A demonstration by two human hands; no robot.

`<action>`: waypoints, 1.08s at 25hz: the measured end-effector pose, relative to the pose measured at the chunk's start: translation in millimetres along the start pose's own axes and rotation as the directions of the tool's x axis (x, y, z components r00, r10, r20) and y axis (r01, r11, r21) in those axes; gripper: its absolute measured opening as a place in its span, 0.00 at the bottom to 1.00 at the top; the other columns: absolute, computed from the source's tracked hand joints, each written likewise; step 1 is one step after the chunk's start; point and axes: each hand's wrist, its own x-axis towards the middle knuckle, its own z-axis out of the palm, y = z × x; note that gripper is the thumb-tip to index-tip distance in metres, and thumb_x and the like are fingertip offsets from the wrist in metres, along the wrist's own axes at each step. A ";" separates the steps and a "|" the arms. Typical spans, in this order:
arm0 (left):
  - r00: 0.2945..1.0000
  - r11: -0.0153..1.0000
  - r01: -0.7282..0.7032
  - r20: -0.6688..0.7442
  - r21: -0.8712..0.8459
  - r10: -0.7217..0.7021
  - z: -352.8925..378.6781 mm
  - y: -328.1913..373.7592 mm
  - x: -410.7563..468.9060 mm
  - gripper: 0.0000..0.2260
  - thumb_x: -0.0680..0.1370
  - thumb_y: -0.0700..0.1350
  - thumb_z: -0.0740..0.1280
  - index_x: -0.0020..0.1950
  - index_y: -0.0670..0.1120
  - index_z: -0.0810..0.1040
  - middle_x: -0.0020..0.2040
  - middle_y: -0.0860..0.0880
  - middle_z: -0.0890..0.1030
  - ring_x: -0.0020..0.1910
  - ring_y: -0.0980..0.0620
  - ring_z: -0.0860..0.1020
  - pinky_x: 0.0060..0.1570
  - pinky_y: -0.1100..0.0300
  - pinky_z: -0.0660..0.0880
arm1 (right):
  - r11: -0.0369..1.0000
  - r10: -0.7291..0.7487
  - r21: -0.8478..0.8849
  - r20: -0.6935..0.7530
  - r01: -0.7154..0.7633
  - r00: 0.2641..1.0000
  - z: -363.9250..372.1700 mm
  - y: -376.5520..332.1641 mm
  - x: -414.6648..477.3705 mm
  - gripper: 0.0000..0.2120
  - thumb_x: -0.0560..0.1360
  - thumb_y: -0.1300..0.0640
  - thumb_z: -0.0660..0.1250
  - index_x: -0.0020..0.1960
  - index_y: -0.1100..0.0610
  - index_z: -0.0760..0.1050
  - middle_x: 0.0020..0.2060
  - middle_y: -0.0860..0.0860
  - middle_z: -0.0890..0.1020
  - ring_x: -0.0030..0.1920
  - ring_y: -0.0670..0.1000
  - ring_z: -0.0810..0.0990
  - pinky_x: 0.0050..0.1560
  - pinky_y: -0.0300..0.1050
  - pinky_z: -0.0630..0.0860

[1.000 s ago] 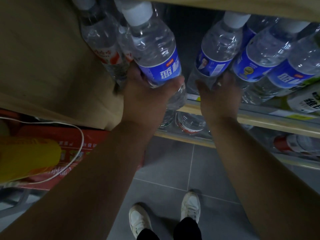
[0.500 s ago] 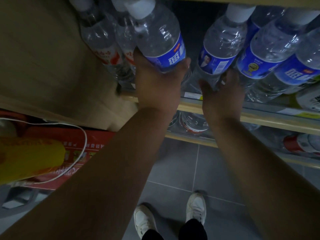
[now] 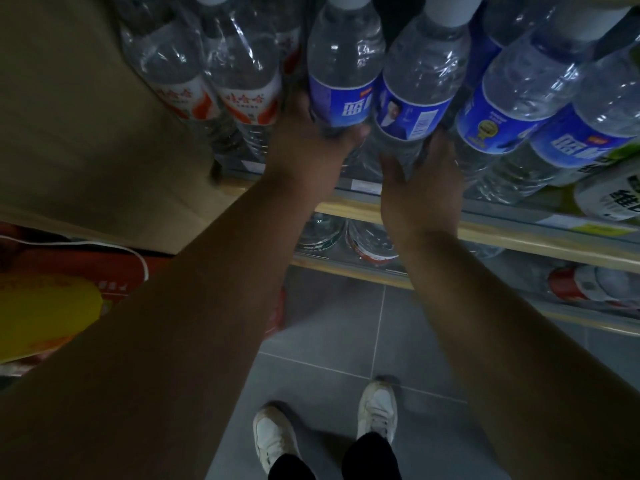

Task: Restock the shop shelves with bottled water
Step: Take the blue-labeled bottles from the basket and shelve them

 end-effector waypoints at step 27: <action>0.959 0.984 0.144 -0.230 -0.105 -0.165 50.6 -26.4 49.1 0.16 0.79 0.43 0.67 0.67 0.49 0.75 0.64 0.51 0.79 0.66 0.52 0.74 0.66 0.54 0.69 | 0.971 0.122 0.222 -0.158 -0.085 0.980 47.0 -4.3 67.3 0.27 0.78 0.52 0.65 0.75 0.48 0.63 0.68 0.46 0.74 0.67 0.48 0.73 0.56 0.33 0.64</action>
